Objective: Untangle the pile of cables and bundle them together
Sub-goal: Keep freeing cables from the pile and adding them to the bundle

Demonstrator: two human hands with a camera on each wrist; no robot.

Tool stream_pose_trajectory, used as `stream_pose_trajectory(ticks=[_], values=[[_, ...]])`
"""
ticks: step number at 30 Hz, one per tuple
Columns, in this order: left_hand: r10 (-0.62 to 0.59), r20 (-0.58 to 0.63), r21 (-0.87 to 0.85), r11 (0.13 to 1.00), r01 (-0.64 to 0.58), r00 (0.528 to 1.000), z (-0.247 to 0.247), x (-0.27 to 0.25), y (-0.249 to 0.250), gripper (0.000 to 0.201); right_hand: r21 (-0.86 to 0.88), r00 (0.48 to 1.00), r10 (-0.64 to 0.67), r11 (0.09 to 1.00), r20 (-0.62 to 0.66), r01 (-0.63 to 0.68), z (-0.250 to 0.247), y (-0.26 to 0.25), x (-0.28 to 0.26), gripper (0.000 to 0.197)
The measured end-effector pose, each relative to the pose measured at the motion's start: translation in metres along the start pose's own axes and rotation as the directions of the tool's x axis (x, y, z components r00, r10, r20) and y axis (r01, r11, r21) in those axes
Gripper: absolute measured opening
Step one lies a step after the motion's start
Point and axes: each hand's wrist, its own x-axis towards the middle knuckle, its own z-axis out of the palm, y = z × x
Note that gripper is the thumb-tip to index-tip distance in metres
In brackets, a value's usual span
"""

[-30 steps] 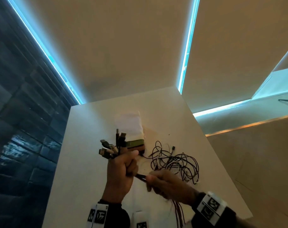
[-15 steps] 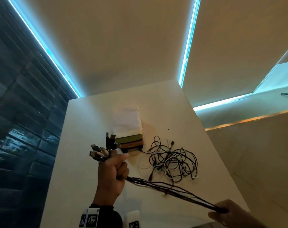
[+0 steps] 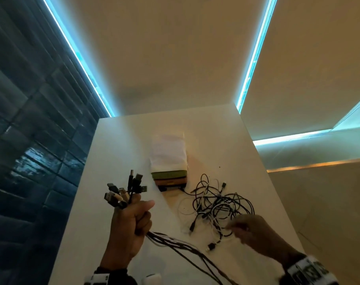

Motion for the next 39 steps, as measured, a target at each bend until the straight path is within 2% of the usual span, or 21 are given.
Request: stream_pose_trajectory(ticks=[2,4,6,12,15,19,22,24,27,30,32,35,38,39], values=[[-0.001,-0.007,-0.005,1.0,0.0,1.0,-0.002,0.0,0.0,0.049,-0.192,0.988,-0.131,0.971,0.088,0.146,0.032,-0.035,0.041,0.022],[-0.002,-0.008,-0.003,1.0,0.002,1.0,-0.005,-0.001,-0.001,0.049,-0.332,0.977,-0.114,0.928,0.183,0.171,0.061,-0.041,0.069,0.031],[-0.005,-0.013,-0.007,1.0,0.005,1.0,-0.007,-0.003,-0.002,0.051,-0.419,0.976,-0.077,0.894,0.206,0.159,0.078,-0.038,0.089,0.038],[0.001,-0.069,-0.022,1.0,-0.003,0.998,-0.019,-0.008,-0.002,0.048,-0.492,0.958,-0.128,0.836,0.259,0.244,0.094,-0.033,0.116,0.03],[0.019,-0.091,0.002,1.0,-0.019,0.996,-0.023,-0.011,-0.001,0.048,-0.463,0.939,-0.194,0.83,0.283,0.311,0.095,-0.043,0.13,0.027],[0.062,-0.084,0.033,0.998,-0.059,0.995,-0.025,-0.007,-0.004,0.05,-0.406,0.902,-0.36,0.807,0.239,0.429,0.086,-0.067,0.141,0.027],[0.106,-0.059,0.054,0.993,-0.103,0.993,-0.022,0.0,-0.008,0.054,-0.246,0.839,-0.518,0.802,0.169,0.544,0.071,-0.092,0.144,0.022],[0.128,-0.048,0.049,0.991,-0.126,0.991,-0.017,0.005,-0.011,0.053,-0.119,0.829,-0.554,0.821,0.073,0.559,0.059,-0.108,0.144,0.018],[0.146,-0.055,0.013,0.989,-0.145,0.988,-0.007,0.013,-0.016,0.047,0.047,0.869,-0.484,0.87,-0.102,0.49,0.045,-0.13,0.14,0.013],[0.153,-0.071,0.022,0.988,-0.152,0.986,0.003,0.017,-0.02,0.042,0.162,0.898,-0.377,0.895,-0.226,0.417,0.034,-0.145,0.132,0.013],[0.164,-0.089,0.042,0.986,-0.16,0.983,0.009,0.018,-0.022,0.035,0.234,0.914,-0.335,0.892,-0.23,0.386,0.029,-0.151,0.126,0.015],[0.204,-0.133,0.089,0.977,-0.193,0.97,0.016,0.019,-0.025,0.019,0.314,0.921,-0.365,0.866,-0.133,0.389,0.025,-0.157,0.115,0.015],[0.268,-0.158,0.137,0.959,-0.247,0.95,0.023,0.018,-0.028,0.003,0.342,0.903,-0.393,0.836,-0.172,0.429,0.024,-0.161,0.106,0.015],[0.275,-0.164,0.147,0.956,-0.252,0.947,0.025,0.018,-0.029,0.008,0.353,0.901,-0.397,0.829,-0.178,0.434,0.024,-0.163,0.103,0.014]])
